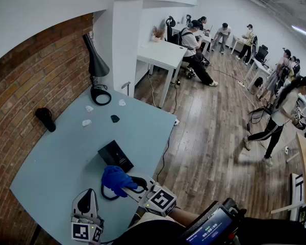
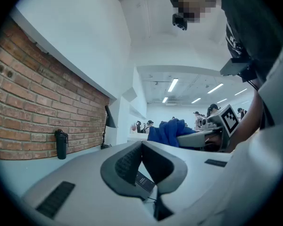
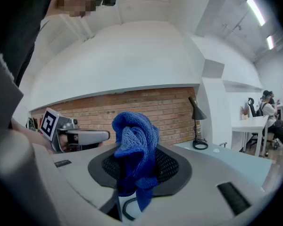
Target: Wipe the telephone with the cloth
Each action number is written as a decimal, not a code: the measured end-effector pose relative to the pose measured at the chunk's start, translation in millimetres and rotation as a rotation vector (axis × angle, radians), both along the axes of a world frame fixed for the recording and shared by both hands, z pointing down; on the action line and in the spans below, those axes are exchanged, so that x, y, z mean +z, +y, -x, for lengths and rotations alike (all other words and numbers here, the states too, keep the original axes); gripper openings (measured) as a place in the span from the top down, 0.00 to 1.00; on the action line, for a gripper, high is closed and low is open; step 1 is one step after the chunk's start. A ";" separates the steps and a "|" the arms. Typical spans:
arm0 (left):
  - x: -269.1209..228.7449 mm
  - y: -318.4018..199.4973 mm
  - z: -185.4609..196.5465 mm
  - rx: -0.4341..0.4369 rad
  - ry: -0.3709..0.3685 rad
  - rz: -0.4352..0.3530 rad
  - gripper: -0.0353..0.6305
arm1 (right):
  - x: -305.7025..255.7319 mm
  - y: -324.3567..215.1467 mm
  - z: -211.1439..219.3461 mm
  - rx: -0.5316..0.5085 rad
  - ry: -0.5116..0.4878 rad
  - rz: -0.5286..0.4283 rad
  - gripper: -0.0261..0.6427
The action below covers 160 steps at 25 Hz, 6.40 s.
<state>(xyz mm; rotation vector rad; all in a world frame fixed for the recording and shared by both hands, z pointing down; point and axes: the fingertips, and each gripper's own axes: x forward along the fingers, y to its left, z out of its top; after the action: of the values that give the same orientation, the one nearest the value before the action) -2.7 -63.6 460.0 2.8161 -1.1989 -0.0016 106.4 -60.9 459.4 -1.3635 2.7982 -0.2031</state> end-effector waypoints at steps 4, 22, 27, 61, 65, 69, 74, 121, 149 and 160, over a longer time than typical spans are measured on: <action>4.8 -5.4 0.4 -0.008 0.005 0.015 0.92 | -1.0 -9.0 -2.9 0.012 -0.004 -0.002 0.72; 20.1 -14.1 21.9 -0.067 -0.034 0.047 0.93 | 30.7 -107.1 -15.0 -0.022 0.197 -0.009 0.72; 20.9 -18.6 30.9 -0.111 -0.035 0.063 0.93 | 39.4 -139.3 -10.8 -0.048 0.230 0.004 0.72; 52.9 -30.2 78.6 -0.242 -0.055 0.168 0.93 | 176.1 -233.9 5.3 -0.092 0.549 0.201 0.74; 52.3 -31.3 72.3 -0.222 -0.061 0.167 0.92 | 179.5 -230.1 3.3 -0.079 0.588 0.206 0.74; 53.4 -29.3 66.4 -0.199 -0.070 0.162 0.92 | 182.3 -227.2 2.0 -0.072 0.559 0.248 0.75; 58.0 -25.1 64.2 -0.179 -0.075 0.164 0.93 | 188.9 -215.4 -1.2 -0.072 0.560 0.279 0.75; 69.6 -6.9 41.1 -0.069 -0.114 0.168 0.92 | 228.3 -142.1 -4.2 -0.082 0.561 0.396 0.75; 81.3 1.4 25.4 -0.010 -0.106 0.185 0.92 | 262.0 -76.6 -12.1 -0.169 0.551 0.484 0.75; 84.5 -2.2 28.3 -0.015 -0.058 0.206 0.93 | 256.5 -62.8 -12.9 -0.414 0.459 0.733 0.75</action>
<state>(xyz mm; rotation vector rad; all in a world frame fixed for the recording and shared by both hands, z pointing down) -31.0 -65.8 544.5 2.6452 -1.1579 0.1920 119.3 -123.7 715.9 -0.9409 3.5692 -1.1583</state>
